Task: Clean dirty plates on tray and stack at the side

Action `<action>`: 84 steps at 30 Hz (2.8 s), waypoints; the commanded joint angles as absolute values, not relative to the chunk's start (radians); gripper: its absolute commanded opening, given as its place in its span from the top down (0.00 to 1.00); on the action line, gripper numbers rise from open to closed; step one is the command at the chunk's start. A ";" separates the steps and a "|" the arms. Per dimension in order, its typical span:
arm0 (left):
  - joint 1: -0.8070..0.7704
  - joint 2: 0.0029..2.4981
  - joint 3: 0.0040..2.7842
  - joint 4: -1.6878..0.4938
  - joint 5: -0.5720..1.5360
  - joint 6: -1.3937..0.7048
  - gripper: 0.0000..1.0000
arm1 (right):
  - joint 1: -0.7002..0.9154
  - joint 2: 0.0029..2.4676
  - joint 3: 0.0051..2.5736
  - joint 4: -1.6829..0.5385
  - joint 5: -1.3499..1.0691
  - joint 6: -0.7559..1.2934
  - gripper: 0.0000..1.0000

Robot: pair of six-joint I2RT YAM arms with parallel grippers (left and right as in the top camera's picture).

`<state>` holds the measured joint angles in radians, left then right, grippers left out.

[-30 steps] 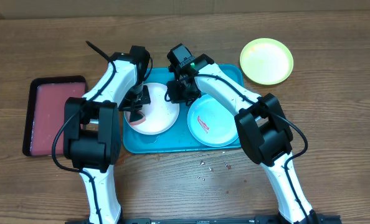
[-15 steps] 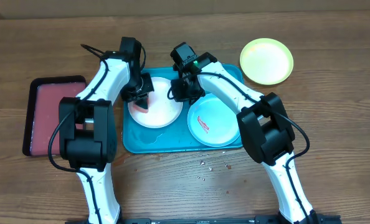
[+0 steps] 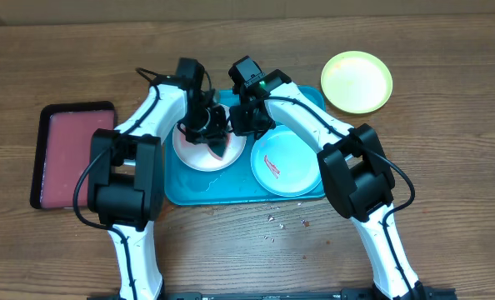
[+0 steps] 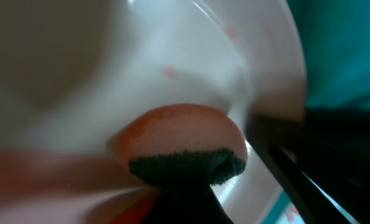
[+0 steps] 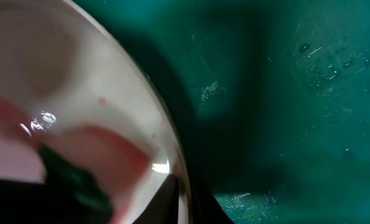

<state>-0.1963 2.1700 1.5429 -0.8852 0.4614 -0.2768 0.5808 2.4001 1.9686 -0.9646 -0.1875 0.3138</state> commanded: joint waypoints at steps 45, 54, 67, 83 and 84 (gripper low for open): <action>0.385 1.697 1.625 -1.298 -0.055 -0.453 0.96 | 0.966 2.375 2.508 -1.585 1.129 0.181 0.96; 0.386 1.697 1.612 -1.290 -0.055 -0.453 0.96 | 1.001 2.375 2.508 -1.589 1.261 0.121 0.96; 0.386 1.697 1.612 -1.285 -0.055 -0.453 0.96 | 0.952 2.375 2.508 -1.557 1.066 0.181 0.96; 0.386 1.697 1.612 -1.280 -0.051 -0.453 0.96 | 0.180 2.375 2.507 -1.499 -0.223 0.281 0.96; 0.386 1.697 1.612 -1.279 -0.051 -0.454 0.96 | 0.136 2.375 2.507 -1.507 -0.222 0.281 0.96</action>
